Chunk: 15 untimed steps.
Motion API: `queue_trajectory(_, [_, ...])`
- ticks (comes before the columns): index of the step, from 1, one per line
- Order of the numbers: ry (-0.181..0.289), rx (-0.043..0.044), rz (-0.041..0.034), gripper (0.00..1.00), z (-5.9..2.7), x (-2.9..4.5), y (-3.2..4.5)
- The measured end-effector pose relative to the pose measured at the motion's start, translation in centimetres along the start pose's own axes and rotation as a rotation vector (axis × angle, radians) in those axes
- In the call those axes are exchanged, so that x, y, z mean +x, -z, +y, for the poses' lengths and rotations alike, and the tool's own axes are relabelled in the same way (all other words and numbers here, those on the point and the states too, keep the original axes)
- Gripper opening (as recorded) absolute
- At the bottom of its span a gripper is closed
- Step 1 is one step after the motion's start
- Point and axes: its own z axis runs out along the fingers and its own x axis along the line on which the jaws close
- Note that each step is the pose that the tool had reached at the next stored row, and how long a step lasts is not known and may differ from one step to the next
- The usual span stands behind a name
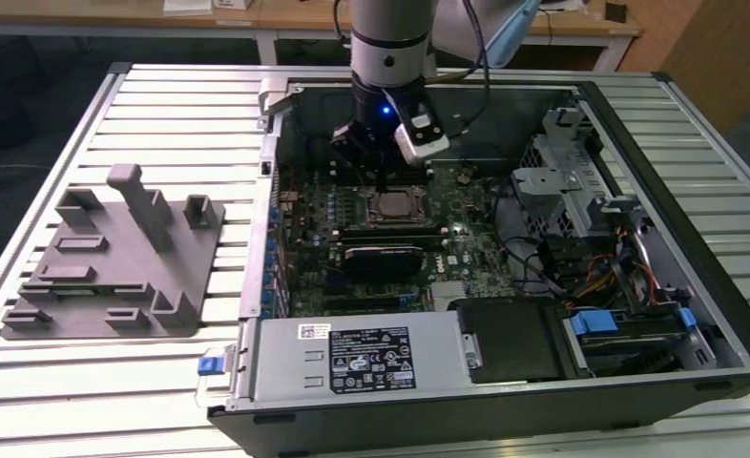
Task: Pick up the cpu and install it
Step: 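Install the first cpu locking lever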
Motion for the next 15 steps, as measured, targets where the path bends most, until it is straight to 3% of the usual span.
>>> queue_trajectory(8, [0.0,-0.0002,-0.0002,0.11,-0.23,2.37,0.06])
queue_trajectory(15, [0.0,-0.0107,0.0009,0.11,-0.33,3.32,0.08])
